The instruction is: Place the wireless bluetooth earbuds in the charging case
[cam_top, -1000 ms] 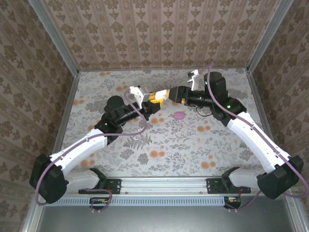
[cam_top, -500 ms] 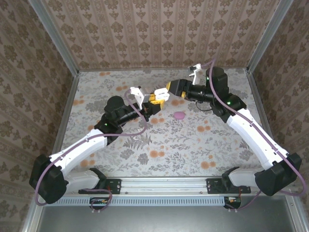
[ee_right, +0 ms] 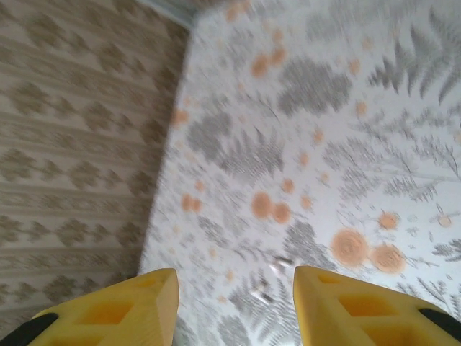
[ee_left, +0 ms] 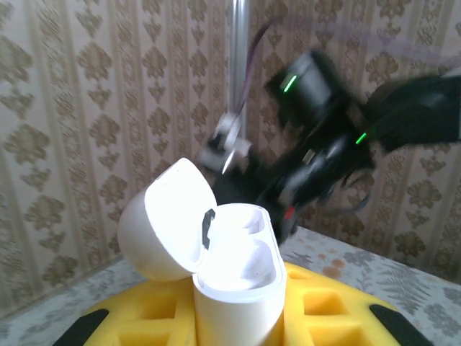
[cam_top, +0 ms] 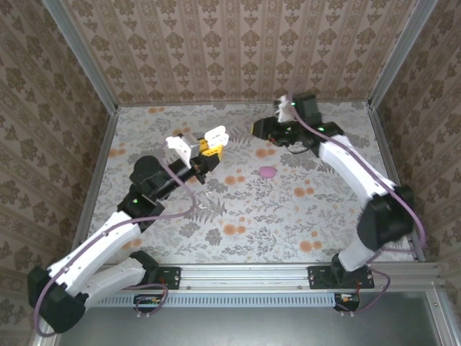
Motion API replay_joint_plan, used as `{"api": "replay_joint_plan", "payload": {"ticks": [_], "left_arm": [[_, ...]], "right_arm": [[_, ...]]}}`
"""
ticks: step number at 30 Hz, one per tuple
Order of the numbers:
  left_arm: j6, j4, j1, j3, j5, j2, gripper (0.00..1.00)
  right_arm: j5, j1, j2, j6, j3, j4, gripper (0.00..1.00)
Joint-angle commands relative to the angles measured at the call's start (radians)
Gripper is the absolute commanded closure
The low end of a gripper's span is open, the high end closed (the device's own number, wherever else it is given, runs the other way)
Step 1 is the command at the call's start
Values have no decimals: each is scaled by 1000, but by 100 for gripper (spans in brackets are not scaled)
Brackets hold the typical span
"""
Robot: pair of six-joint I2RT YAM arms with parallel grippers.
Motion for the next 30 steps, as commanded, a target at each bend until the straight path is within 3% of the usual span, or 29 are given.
{"api": "replay_joint_plan", "payload": {"ticks": [1, 11, 20, 30], "left_arm": [[50, -87, 7, 8, -60, -81, 75], [85, -198, 7, 23, -109, -206, 75], [97, -202, 7, 38, -107, -211, 75], [93, -204, 7, 38, -92, -209, 75]], "right_arm": [[-61, 75, 162, -130, 90, -186, 52], [11, 266, 557, -256, 451, -377, 53], [51, 352, 760, -262, 691, -471, 57], [90, 394, 900, -287, 837, -543, 58]]}}
